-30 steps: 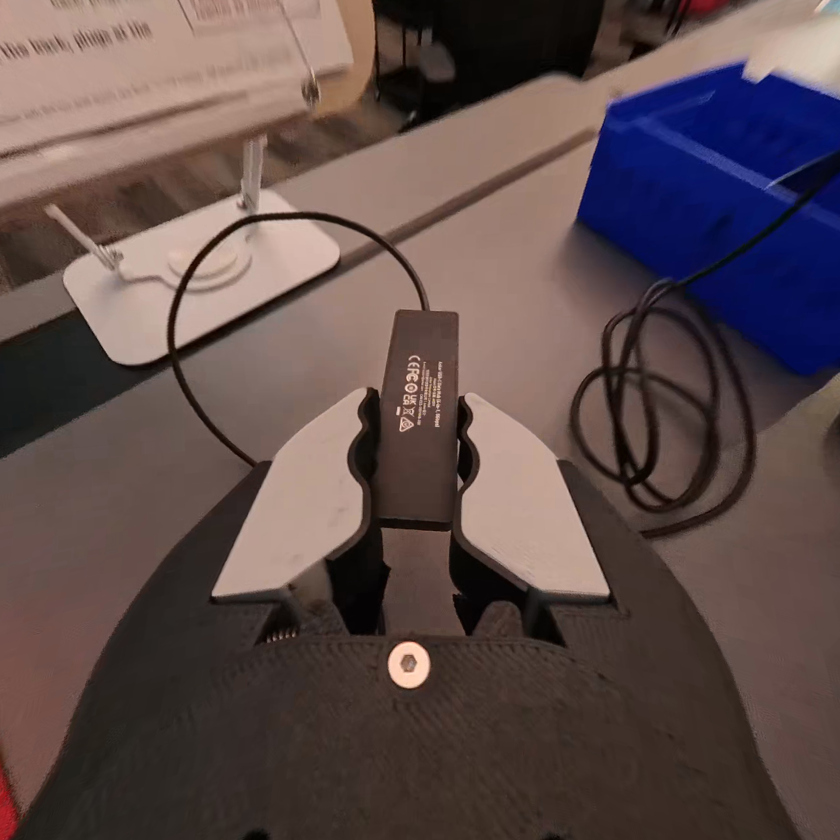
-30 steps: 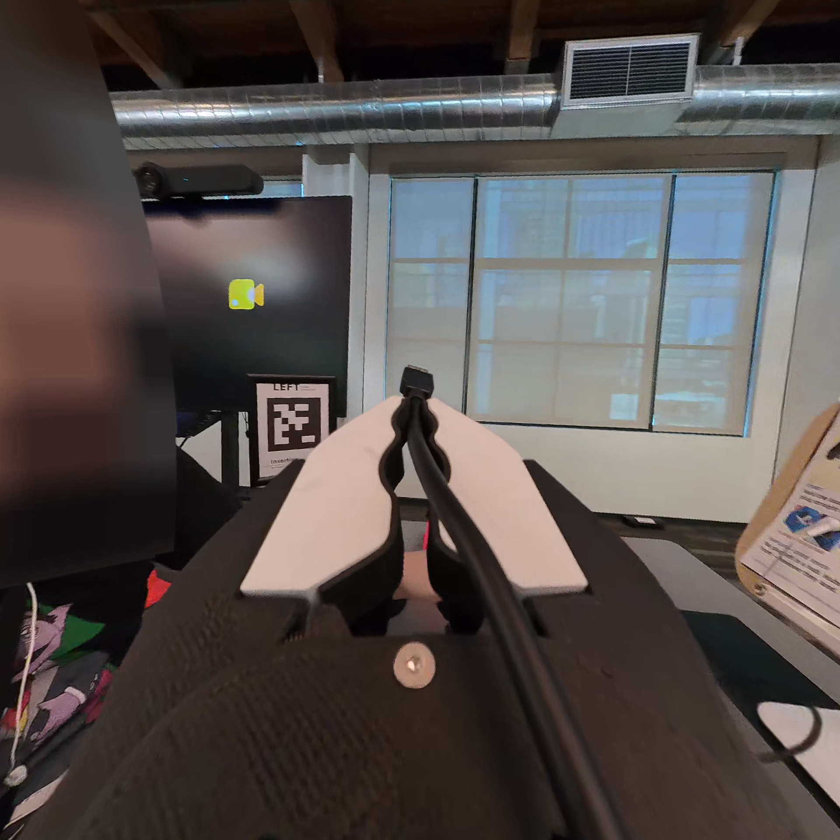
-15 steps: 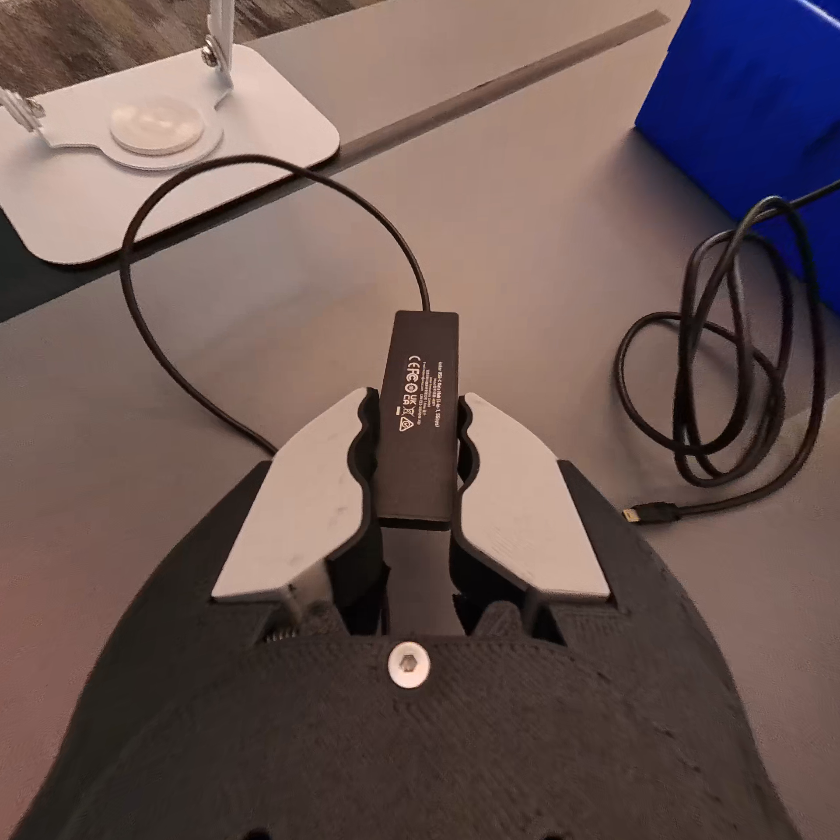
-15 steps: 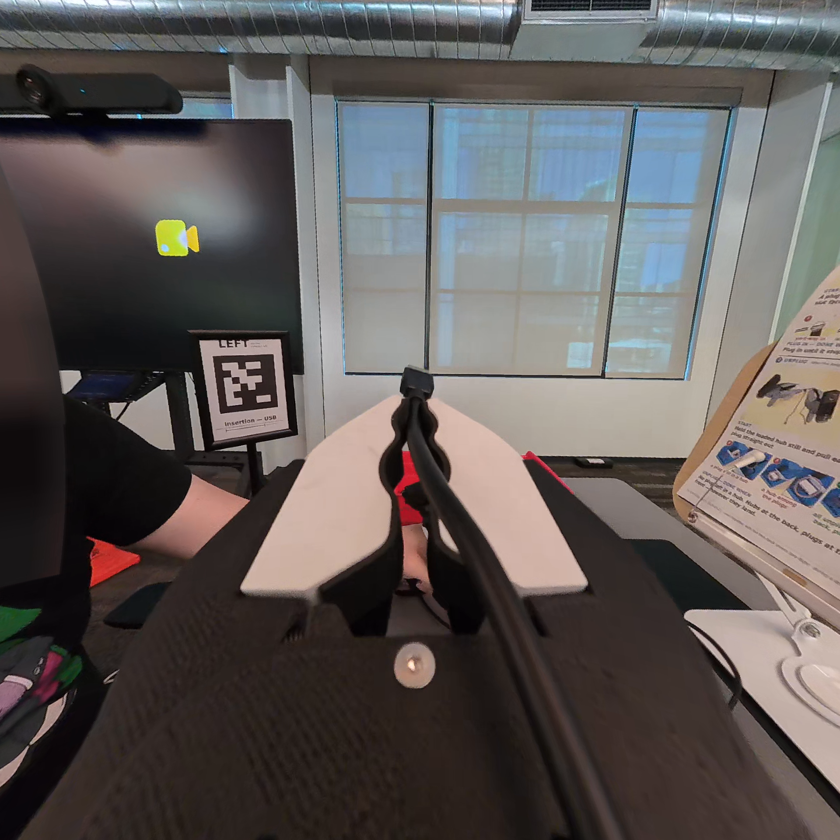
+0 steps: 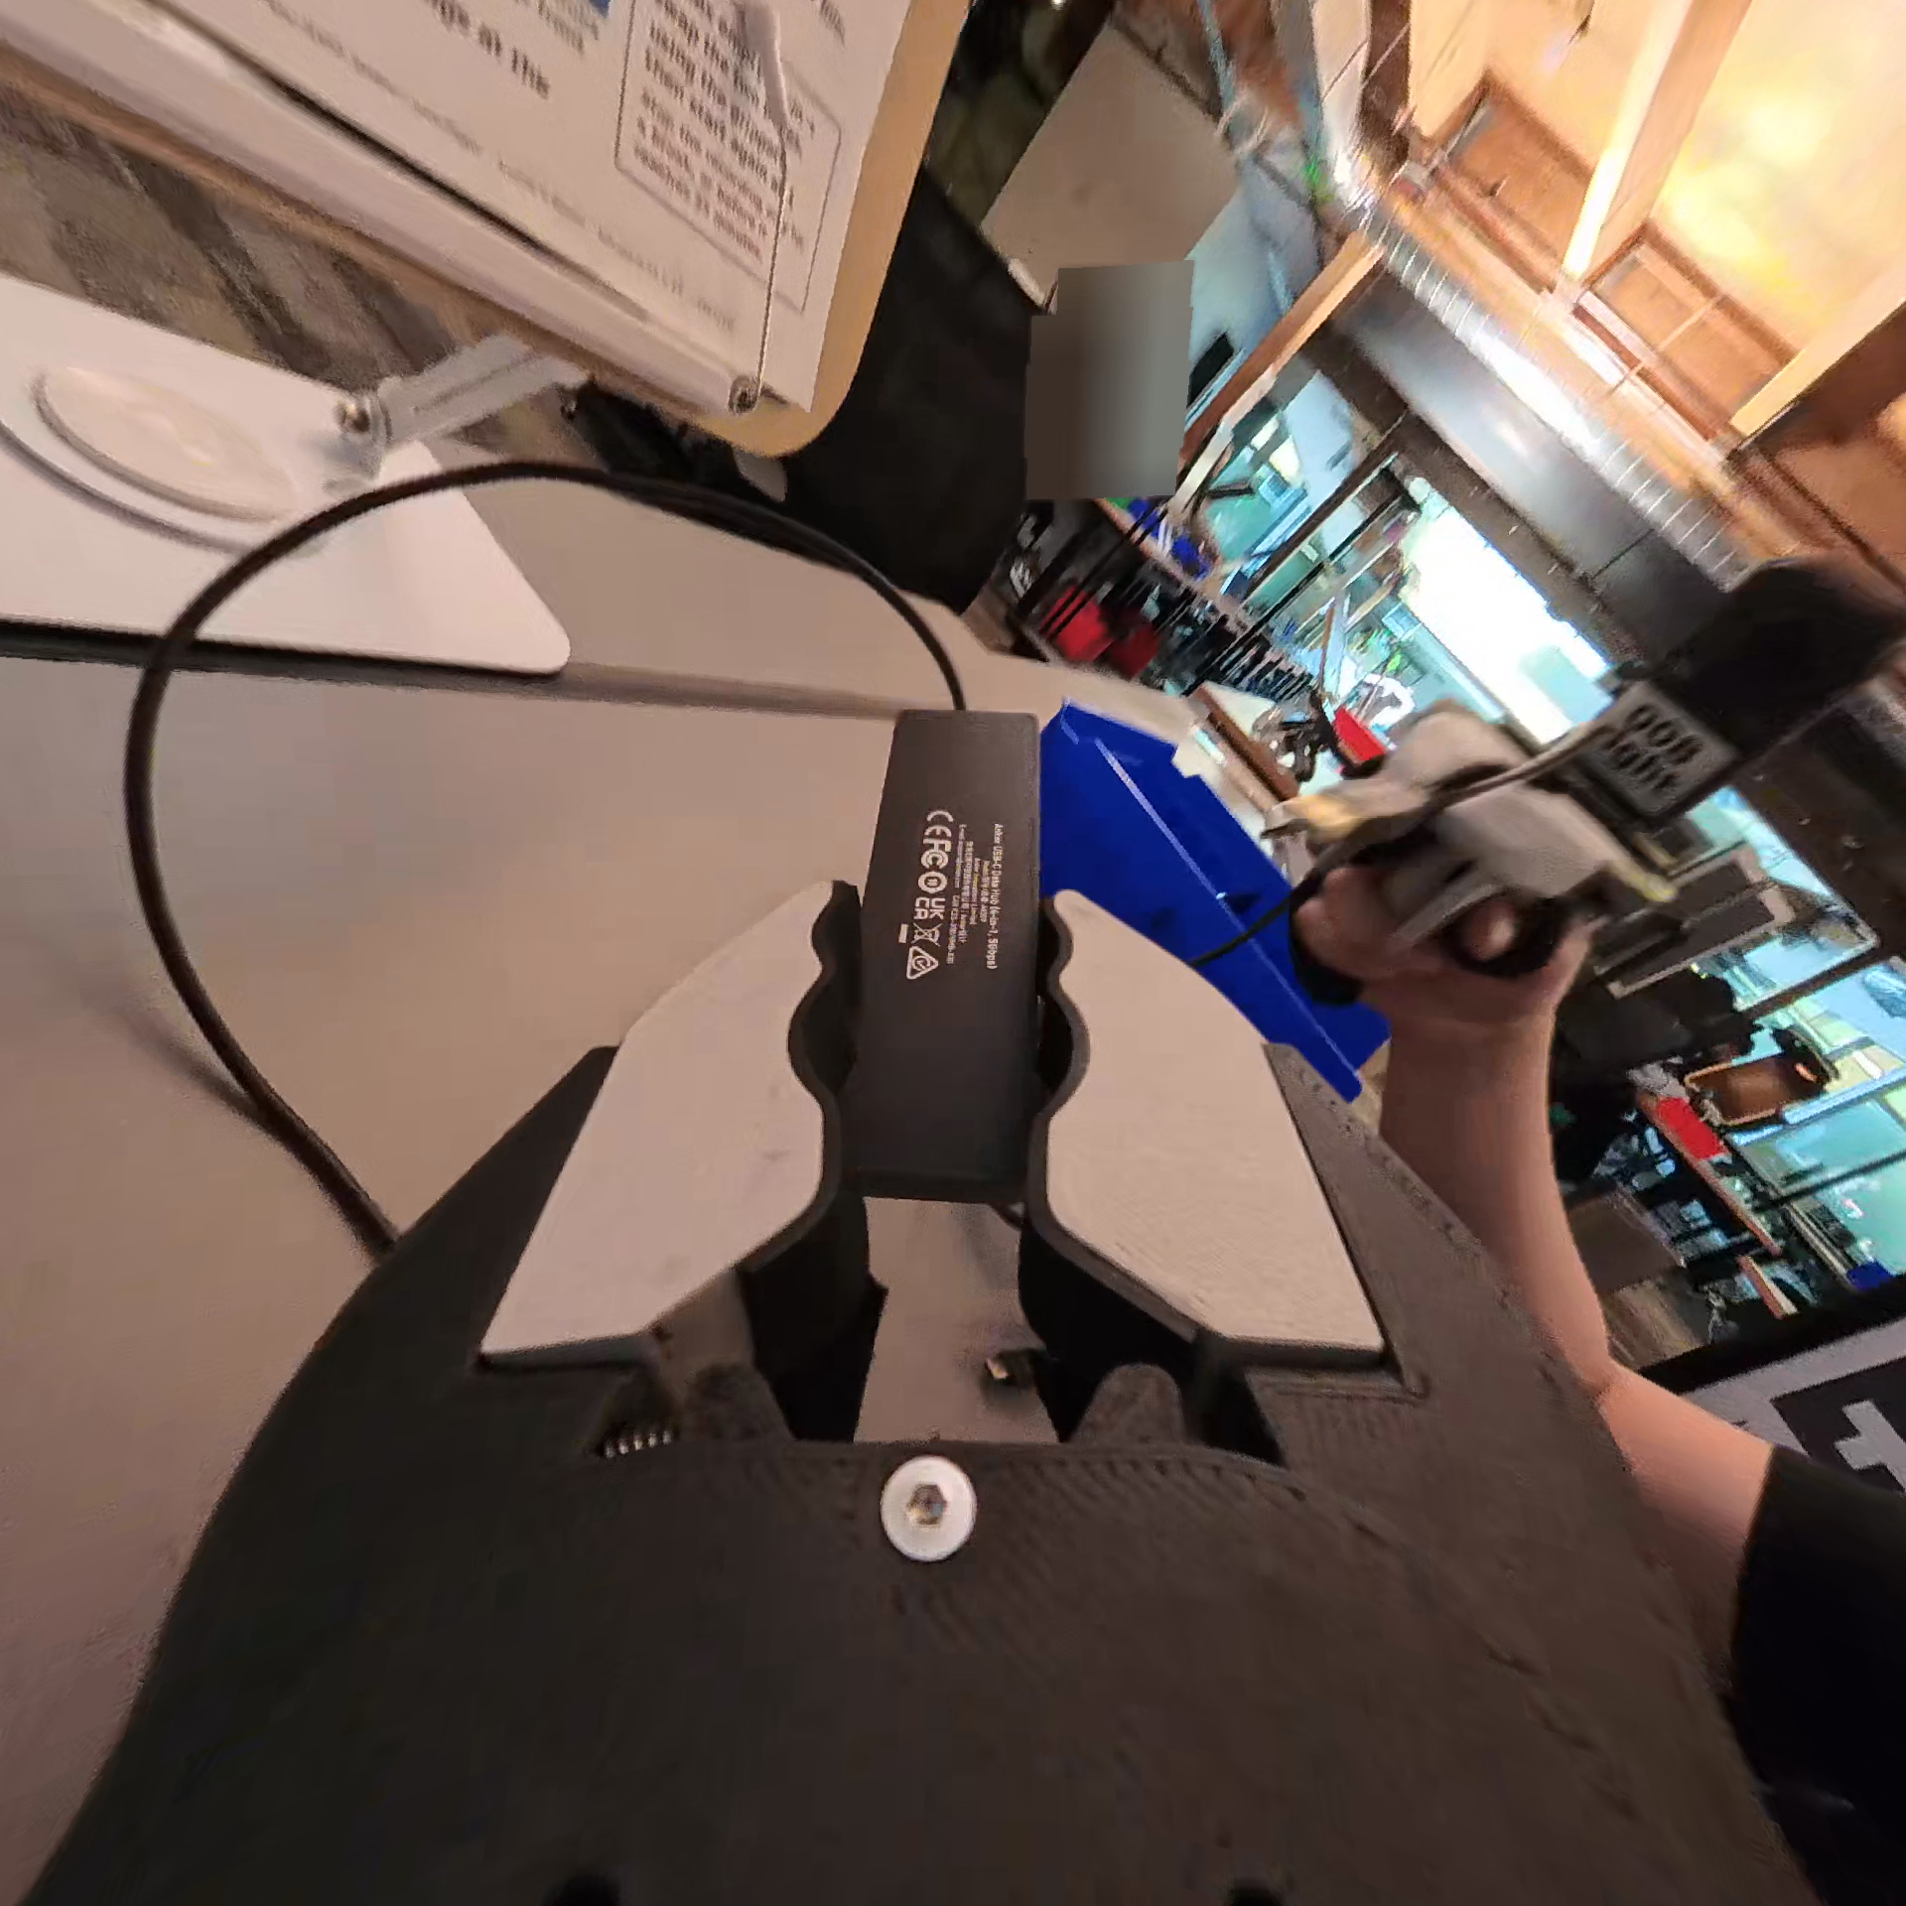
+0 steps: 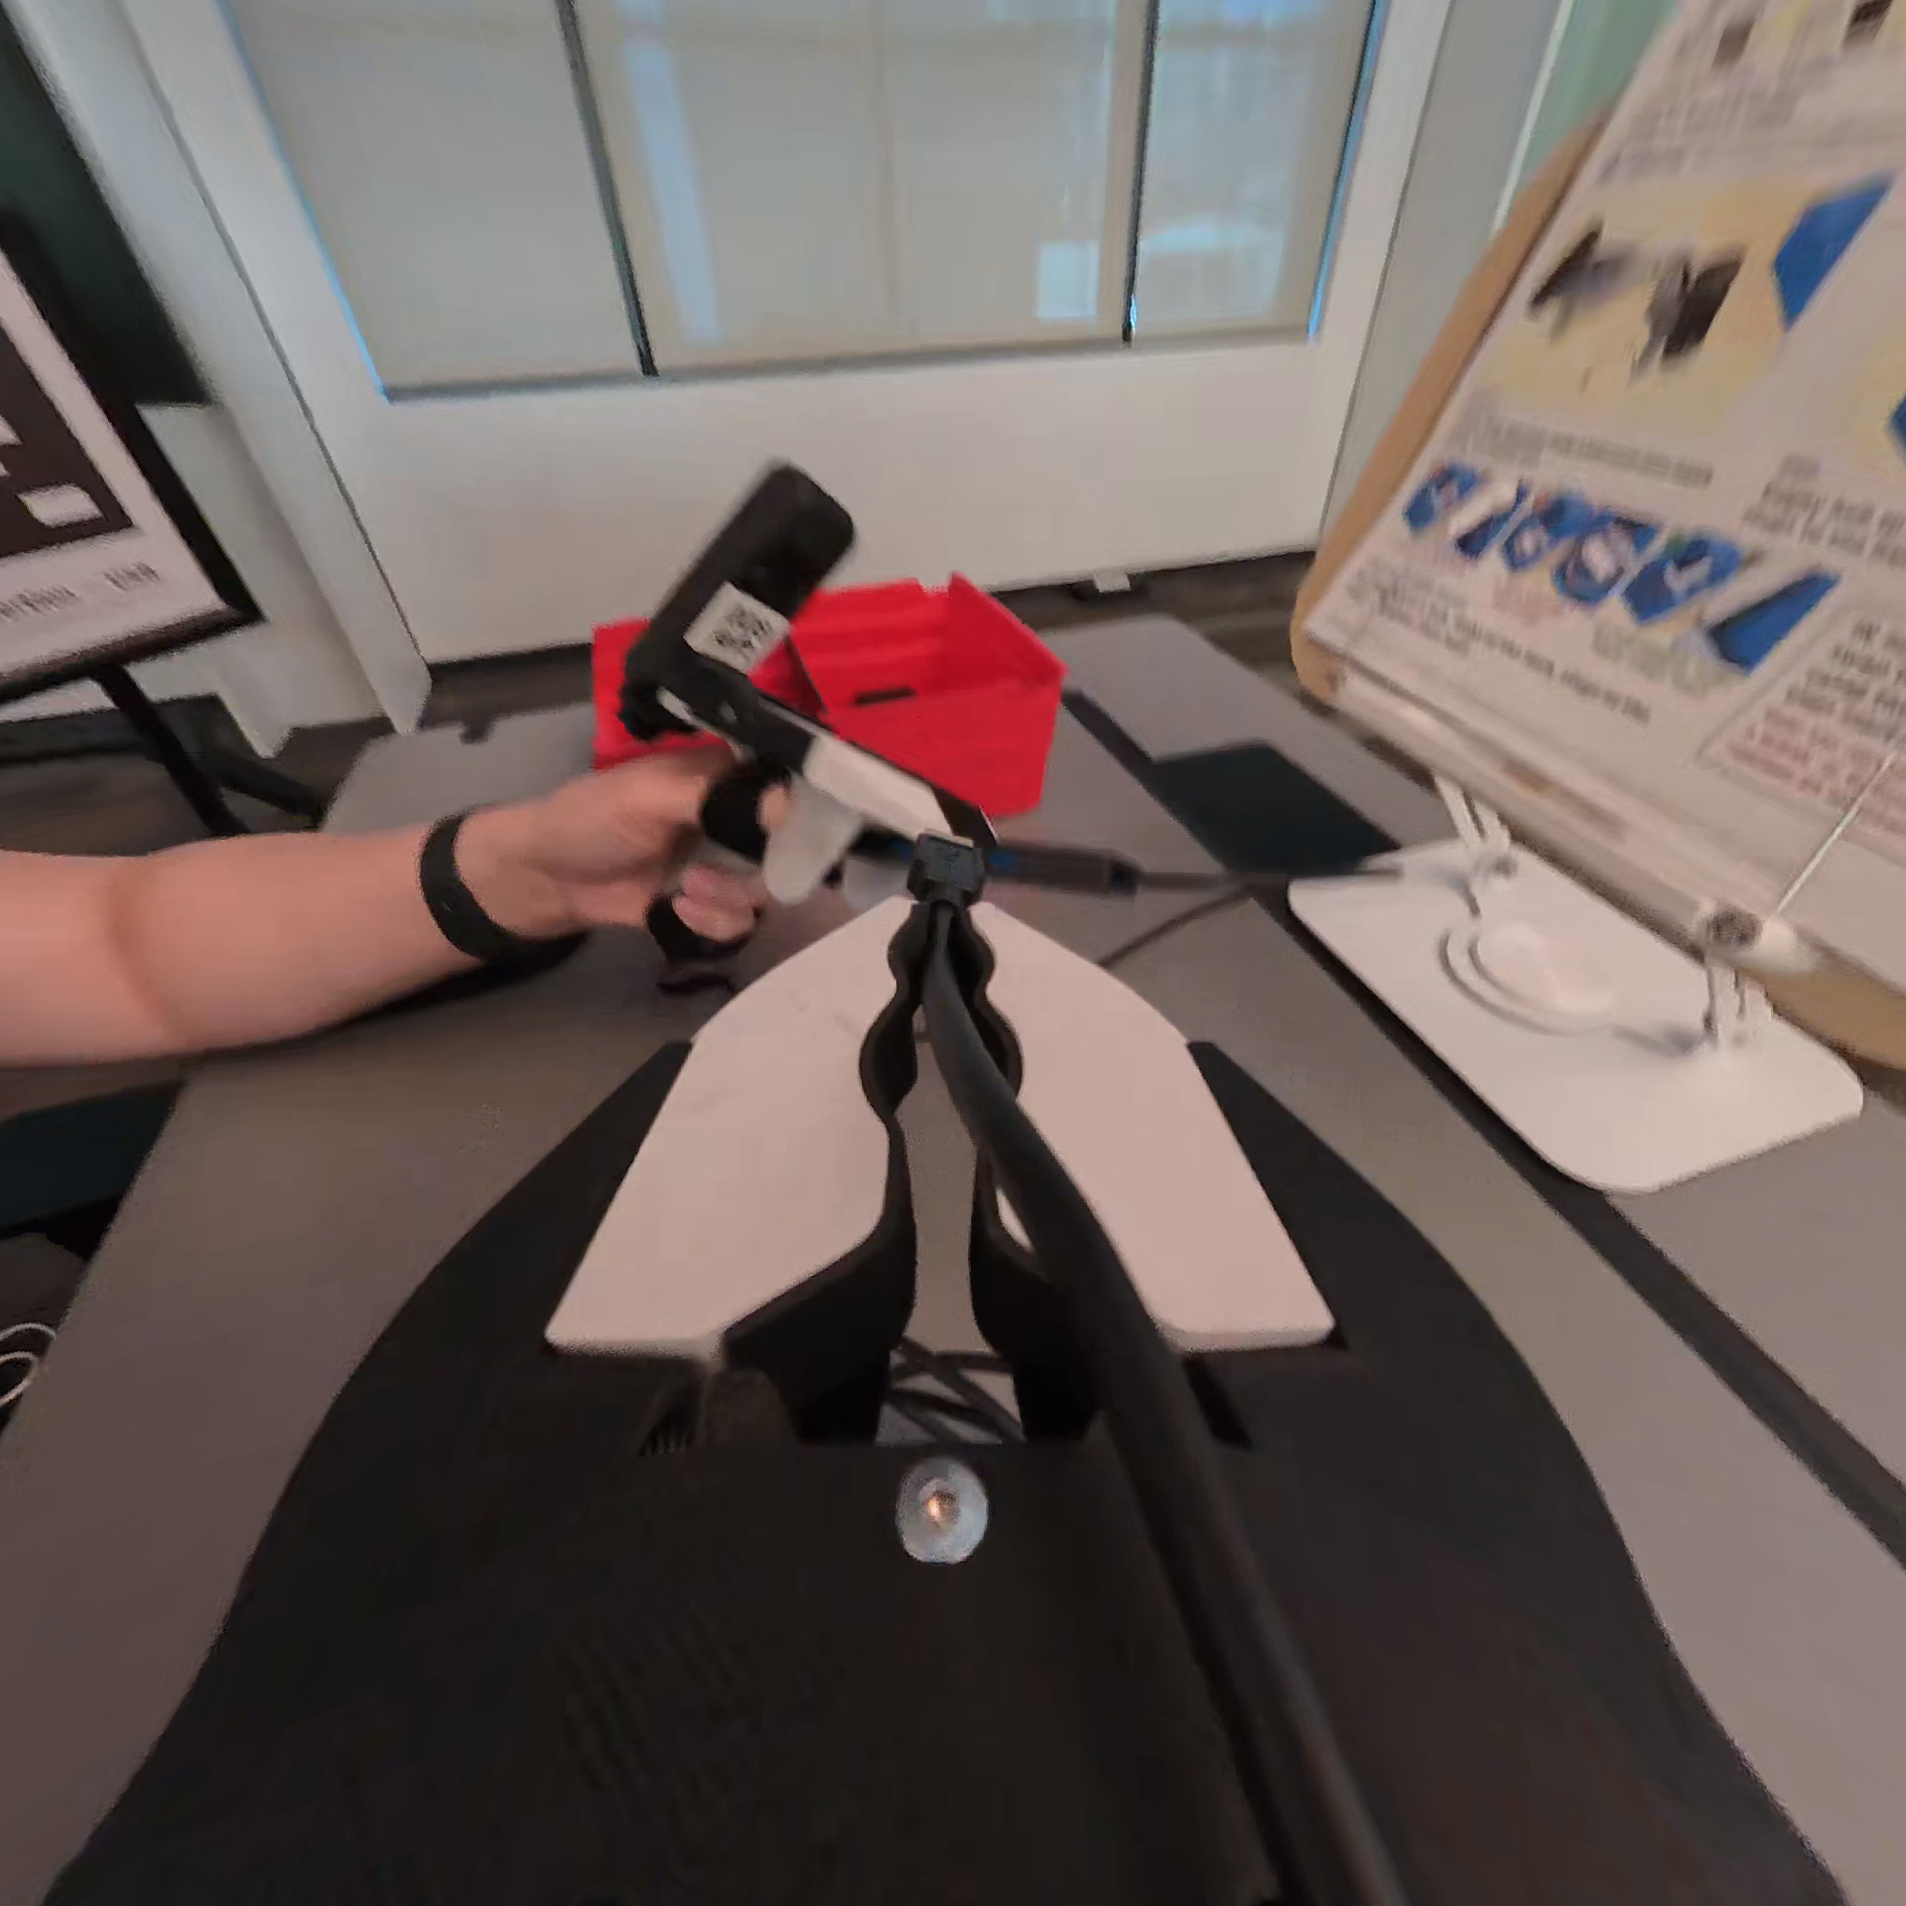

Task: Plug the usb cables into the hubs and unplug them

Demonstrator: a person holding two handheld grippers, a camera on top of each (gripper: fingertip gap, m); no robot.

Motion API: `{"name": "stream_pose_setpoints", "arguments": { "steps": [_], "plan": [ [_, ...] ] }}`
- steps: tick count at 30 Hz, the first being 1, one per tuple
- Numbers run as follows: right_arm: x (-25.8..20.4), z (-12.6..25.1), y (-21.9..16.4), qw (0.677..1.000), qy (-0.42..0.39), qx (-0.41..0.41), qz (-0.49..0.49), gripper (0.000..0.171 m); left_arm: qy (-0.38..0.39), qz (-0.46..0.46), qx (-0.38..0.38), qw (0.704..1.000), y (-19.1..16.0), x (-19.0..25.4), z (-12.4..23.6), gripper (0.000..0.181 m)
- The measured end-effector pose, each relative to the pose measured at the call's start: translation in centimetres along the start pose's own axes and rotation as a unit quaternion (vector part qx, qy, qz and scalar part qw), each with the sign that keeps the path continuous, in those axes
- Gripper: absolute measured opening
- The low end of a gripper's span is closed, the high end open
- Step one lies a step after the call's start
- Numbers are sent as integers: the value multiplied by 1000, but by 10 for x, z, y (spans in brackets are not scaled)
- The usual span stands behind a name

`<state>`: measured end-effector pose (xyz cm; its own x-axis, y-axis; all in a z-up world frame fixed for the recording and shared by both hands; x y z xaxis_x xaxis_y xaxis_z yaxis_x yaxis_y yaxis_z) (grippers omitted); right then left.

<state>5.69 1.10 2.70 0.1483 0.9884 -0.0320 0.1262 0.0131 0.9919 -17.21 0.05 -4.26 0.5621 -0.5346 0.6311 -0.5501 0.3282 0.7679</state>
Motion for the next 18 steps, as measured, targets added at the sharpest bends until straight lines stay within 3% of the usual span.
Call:
{"name": "stream_pose_setpoints", "arguments": {
  "steps": [10,18],
  "plan": [
    [11,-20,-40,993,-75,-88,31,5,-38,-39,37,998,5,19,0,32],
    [15,-32,-51,982,-173,-45,63,5,-65,-142,1,988,-22,46,-13,36]
  ]
}}
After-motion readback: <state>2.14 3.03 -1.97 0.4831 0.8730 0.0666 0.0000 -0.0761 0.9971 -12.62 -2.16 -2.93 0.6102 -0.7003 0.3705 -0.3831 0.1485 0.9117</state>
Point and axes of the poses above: each gripper's, where its closed fingertips meet, z back along the fingers, y out of its top, x = y × z across the jaws, the point moved 7 cm from there along z, back along the fingers, and after that the axes turned 15 degrees about x, right-handed, at the moved point
